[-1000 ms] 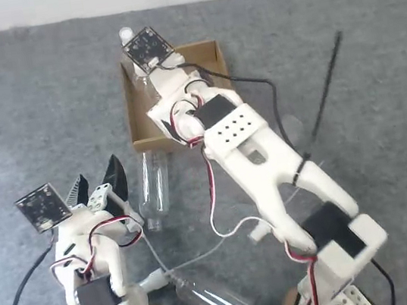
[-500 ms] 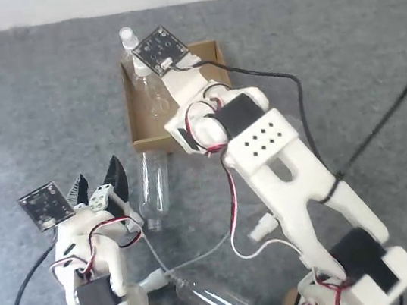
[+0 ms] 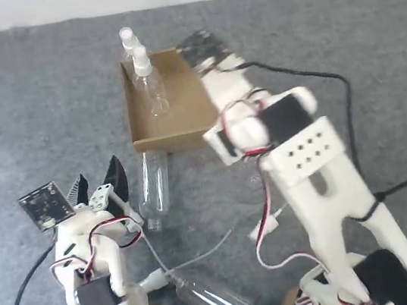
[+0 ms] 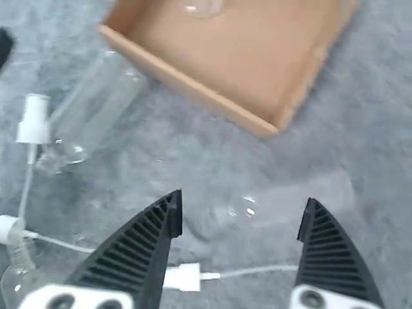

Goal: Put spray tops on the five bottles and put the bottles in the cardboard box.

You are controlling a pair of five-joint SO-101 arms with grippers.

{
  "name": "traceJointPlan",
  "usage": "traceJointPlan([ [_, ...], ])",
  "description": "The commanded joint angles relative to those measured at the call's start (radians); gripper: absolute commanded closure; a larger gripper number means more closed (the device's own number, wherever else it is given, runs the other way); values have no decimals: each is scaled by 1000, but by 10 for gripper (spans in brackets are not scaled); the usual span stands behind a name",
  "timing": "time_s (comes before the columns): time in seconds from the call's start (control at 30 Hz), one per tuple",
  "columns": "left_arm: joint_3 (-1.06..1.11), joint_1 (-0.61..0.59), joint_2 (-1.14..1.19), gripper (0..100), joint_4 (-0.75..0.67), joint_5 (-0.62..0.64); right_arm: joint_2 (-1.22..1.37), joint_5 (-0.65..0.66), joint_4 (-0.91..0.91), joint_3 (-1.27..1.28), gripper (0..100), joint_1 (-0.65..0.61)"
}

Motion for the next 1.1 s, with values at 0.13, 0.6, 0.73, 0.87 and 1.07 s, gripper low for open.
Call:
traceJointPlan([
  [0.13,-13,-3,15,757,5,-11,-48,-80,7,-32,753,137],
  [0.6,-13,-3,15,757,5,-12,-44,-425,-225,238,753,219],
  [0.73,-13,-3,15,757,5,-12,-44,-451,-349,353,753,248],
  [0.87,-13,-3,15,757,5,-12,-44,-451,-410,408,753,265],
  [1.07,-13,-3,15,757,5,-12,4,-474,-499,437,753,277],
])
